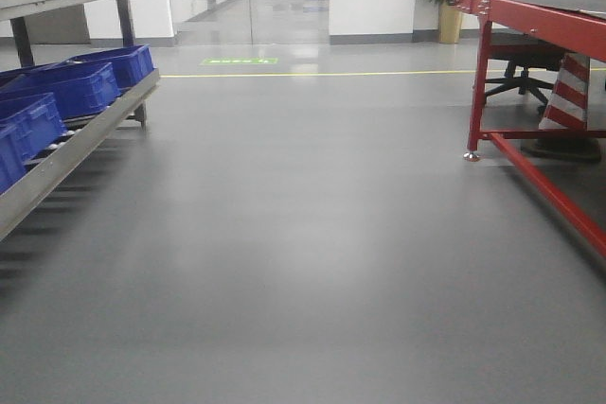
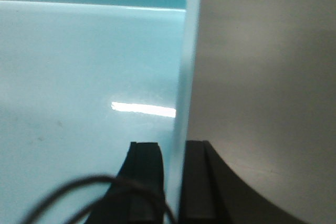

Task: Move two blue bins to right shelf middle
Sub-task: 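Hold the teal bin with both grippers while driving across the floor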

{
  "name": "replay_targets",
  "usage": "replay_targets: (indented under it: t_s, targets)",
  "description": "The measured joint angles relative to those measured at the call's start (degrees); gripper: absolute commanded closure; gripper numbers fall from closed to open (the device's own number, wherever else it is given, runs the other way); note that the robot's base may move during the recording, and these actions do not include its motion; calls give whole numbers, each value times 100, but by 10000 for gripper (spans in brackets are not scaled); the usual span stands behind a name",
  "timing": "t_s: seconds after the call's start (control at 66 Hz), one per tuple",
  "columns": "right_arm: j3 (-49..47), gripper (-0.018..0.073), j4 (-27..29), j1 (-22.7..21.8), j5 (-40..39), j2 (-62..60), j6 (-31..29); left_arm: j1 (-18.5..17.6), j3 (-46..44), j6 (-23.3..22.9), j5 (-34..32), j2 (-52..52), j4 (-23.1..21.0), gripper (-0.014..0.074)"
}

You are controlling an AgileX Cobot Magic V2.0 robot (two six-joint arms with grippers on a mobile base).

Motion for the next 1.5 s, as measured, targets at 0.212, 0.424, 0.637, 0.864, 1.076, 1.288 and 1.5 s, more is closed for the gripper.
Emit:
replay_targets:
  t_s: [0.212,0.424,0.637,0.864,1.076,1.288,1.5]
  targets:
    - [0,712,0,0,0,0,0,0,0,0,-12,0,0,707]
    - [0,712,0,0,0,0,0,0,0,0,-12,0,0,707]
    - [0,712,0,0,0,0,0,0,0,0,-12,0,0,707]
    - [0,712,0,0,0,0,0,0,0,0,-12,3,0,707]
    - [0,712,0,0,-2,10,0,0,0,0,-23,3,0,707]
    - [0,712,0,0,-13,32,0,0,0,0,-23,3,0,707]
    - [0,712,0,0,-24,133,0,0,0,0,-23,13,58,707]
